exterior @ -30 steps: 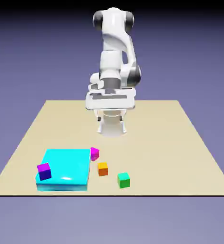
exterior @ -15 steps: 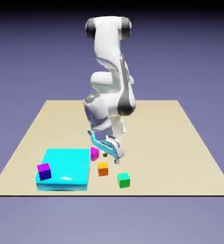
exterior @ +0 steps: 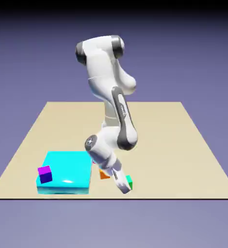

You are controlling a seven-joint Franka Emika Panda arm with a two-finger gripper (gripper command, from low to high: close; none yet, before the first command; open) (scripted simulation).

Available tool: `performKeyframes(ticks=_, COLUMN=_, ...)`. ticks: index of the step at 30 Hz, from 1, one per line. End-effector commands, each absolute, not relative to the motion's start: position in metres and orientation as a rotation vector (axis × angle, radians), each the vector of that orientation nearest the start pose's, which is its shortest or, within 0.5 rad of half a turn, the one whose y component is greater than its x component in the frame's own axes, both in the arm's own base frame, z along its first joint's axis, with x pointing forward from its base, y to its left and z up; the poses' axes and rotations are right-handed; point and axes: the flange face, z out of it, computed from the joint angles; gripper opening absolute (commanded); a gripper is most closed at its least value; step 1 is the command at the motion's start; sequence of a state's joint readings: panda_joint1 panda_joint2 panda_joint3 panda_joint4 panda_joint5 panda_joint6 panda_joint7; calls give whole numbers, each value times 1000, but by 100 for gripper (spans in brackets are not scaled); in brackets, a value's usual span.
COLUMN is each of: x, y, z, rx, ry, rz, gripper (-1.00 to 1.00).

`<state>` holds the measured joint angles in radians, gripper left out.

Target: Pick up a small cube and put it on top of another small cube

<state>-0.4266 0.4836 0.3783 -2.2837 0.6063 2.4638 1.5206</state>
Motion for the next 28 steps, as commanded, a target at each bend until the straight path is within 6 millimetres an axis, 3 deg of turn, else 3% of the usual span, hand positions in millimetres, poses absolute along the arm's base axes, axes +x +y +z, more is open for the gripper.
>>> performKeyframes(ticks=1, x=497, y=-16, z=150, rx=-1404, ry=2512, rz=805, gripper=-100)
performKeyframes(ticks=3, x=493, y=-31, z=171, rx=-1451, ry=2504, rz=795, gripper=-100)
performKeyframes(ticks=12, x=405, y=-114, z=200, rx=-2025, ry=2271, rz=780, gripper=-100)
performKeyframes(ticks=18, x=337, y=-151, z=220, rx=-2300, ry=2013, rz=881, gripper=-100)
performKeyframes(ticks=19, x=334, y=-152, z=221, rx=-2306, ry=2004, rz=885, gripper=-100)
performKeyframes(ticks=20, x=334, y=-152, z=221, rx=-2306, ry=2004, rz=885, gripper=-100)
performKeyframes(ticks=25, x=313, y=-136, z=159, rx=-2306, ry=2004, rz=885, gripper=-100)
performKeyframes(ticks=26, x=313, y=-136, z=159, rx=-2306, ry=2004, rz=885, gripper=100)
performKeyframes(ticks=27, x=313, y=-136, z=159, rx=-2306, ry=2004, rz=885, gripper=100)
performKeyframes(ticks=28, x=319, y=-139, z=171, rx=-2306, ry=2002, rz=885, gripper=100)
